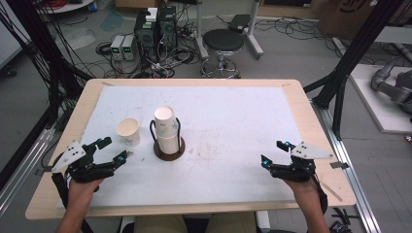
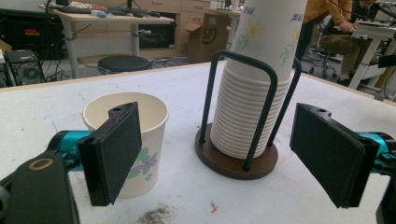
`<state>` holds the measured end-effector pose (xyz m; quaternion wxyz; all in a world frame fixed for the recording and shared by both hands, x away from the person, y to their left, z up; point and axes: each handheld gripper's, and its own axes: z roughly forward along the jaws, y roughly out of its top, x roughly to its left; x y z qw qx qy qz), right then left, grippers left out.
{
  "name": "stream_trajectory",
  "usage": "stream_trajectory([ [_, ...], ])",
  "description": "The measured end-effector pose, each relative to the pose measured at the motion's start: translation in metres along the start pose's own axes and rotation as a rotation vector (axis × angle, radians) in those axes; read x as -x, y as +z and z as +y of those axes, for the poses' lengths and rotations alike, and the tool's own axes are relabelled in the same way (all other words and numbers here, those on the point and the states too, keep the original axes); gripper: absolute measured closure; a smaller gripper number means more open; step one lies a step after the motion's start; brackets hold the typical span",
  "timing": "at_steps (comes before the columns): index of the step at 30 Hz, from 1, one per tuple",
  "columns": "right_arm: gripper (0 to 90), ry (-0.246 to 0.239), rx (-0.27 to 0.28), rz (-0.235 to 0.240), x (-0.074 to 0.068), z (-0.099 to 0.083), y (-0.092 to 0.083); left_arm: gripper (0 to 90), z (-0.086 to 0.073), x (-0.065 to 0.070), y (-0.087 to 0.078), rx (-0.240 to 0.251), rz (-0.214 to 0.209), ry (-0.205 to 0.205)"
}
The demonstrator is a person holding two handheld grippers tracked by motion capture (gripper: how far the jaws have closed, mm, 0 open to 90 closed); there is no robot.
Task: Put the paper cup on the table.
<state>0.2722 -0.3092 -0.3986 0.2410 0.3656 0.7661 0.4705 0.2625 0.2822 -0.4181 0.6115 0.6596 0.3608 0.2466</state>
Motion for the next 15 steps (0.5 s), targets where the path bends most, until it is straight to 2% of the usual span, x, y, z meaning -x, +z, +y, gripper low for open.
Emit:
stream_trajectory([
  [15, 21.6, 0.0, 0.025, 0.003, 0.002, 0.0003, -0.0011, 16.7, -0.0012, -0.0025, 0.0014, -0.001, 0.017, -0.01],
])
